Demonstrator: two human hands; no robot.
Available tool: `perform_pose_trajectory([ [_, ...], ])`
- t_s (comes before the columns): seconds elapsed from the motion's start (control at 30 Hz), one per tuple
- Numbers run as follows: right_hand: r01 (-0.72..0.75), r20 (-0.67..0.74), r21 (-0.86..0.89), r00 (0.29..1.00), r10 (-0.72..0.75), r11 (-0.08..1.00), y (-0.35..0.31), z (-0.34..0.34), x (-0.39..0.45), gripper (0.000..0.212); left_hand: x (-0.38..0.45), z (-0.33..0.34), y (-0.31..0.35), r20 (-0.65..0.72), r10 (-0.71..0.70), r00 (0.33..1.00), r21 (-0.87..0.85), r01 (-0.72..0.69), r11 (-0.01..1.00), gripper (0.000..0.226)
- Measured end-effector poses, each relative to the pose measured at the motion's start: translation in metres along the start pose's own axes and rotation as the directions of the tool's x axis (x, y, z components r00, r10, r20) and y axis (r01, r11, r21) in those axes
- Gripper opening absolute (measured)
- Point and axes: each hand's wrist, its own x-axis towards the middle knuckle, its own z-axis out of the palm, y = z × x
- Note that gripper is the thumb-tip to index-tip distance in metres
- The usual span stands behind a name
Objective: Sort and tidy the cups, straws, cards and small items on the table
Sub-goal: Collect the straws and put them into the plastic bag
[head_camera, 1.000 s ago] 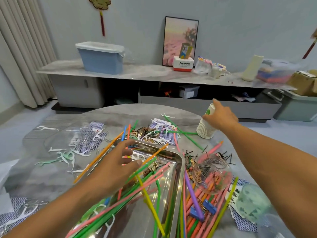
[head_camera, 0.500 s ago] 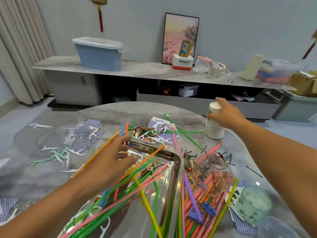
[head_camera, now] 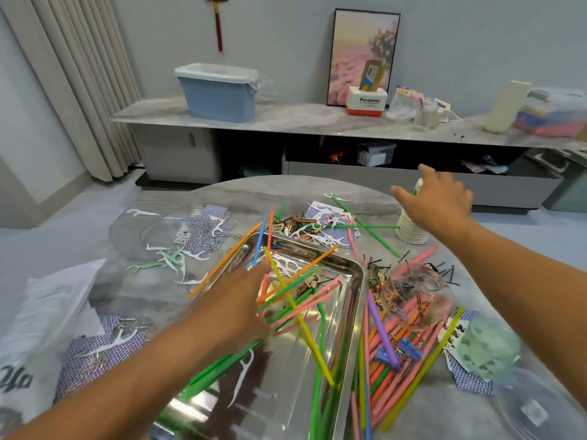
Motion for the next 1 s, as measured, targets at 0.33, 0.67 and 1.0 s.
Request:
perform_pose_trajectory([
  [0.33,0.235,0.214,0.153,0.94,-0.265,0.96,-0.038,-0.02,-0.051,0.036,-0.038,0.034,0.003,-0.077,-0.053,0.996,0.123,0.062,0.991,0.051],
  [0.67,0.235,0.526,-0.041,0.831,-0.179,0.971,-0.053,0.062,-0.026,0.058,0.002,0.043,0.0,-0.132,-0.086,0.987,0.132,0.103,0.986,0.072],
  [1.0,0.345,0.438,-0.259,0.874,-0.209,0.902,-0.068,0.075,-0.006,0.051,0.017,0.042,0.003,-0.09,-0.149,0.985,0.101,0.158,0.982,0.024],
])
